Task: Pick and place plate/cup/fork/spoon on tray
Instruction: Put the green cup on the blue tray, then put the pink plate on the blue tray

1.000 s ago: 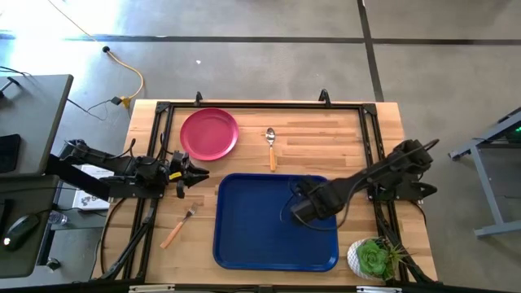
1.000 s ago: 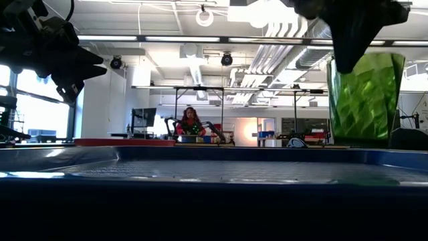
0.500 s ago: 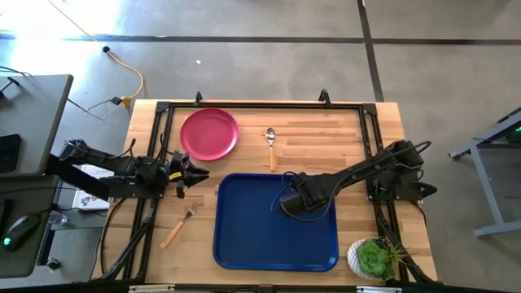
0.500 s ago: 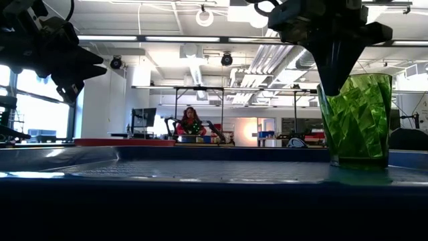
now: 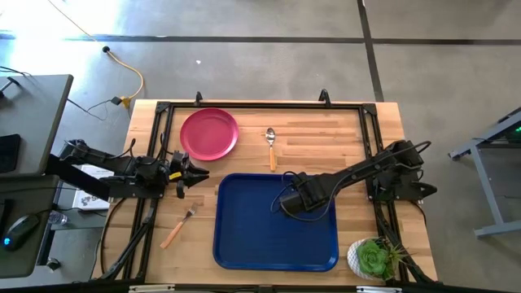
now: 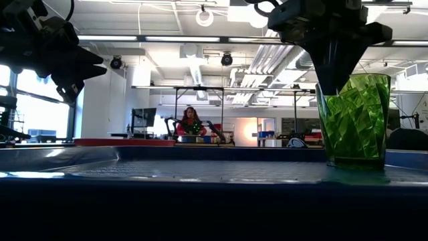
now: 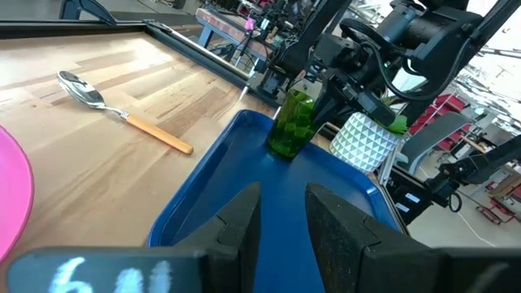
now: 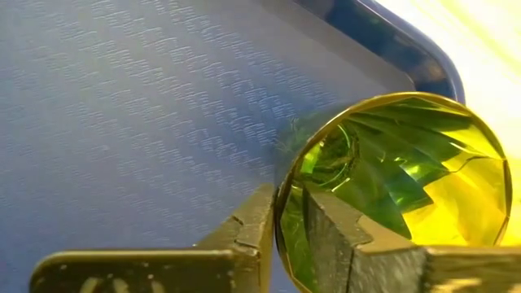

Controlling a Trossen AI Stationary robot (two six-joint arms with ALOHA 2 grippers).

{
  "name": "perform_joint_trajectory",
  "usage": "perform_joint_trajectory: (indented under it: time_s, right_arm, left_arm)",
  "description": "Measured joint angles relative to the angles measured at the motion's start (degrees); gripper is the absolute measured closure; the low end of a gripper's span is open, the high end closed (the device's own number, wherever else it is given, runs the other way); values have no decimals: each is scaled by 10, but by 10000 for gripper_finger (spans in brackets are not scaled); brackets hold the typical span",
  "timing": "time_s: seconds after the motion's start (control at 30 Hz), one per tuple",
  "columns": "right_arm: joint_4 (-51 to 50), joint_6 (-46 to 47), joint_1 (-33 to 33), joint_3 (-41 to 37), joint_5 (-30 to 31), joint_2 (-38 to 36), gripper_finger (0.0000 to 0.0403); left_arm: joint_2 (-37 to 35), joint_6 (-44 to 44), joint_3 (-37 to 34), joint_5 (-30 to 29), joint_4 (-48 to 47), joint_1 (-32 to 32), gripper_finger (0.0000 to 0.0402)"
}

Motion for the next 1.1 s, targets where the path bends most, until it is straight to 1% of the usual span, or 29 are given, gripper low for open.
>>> perform_joint_trajectory:
  time_s: [0.1,0.23,0.6,0.87,1.0,1.1]
  right_arm:
    - [-1,0,0,0,0,0,334]
    - [-9,0,0,8,0,0,323]
    - [-46,1,0,50,6,0,274]
    - [-65,2,0,104,11,0,267]
    - [-67,2,0,145,39,0,267]
    - [-67,1,0,183,76,0,267]
  left_arm:
    - [0,19,0,0,0,0,312]
    - [0,21,0,0,0,0,312]
    - [0,23,0,0,0,0,311]
    - [0,23,0,-1,0,0,311]
    - [0,25,0,-7,0,0,311]
    - [0,25,0,-30,1,0,311]
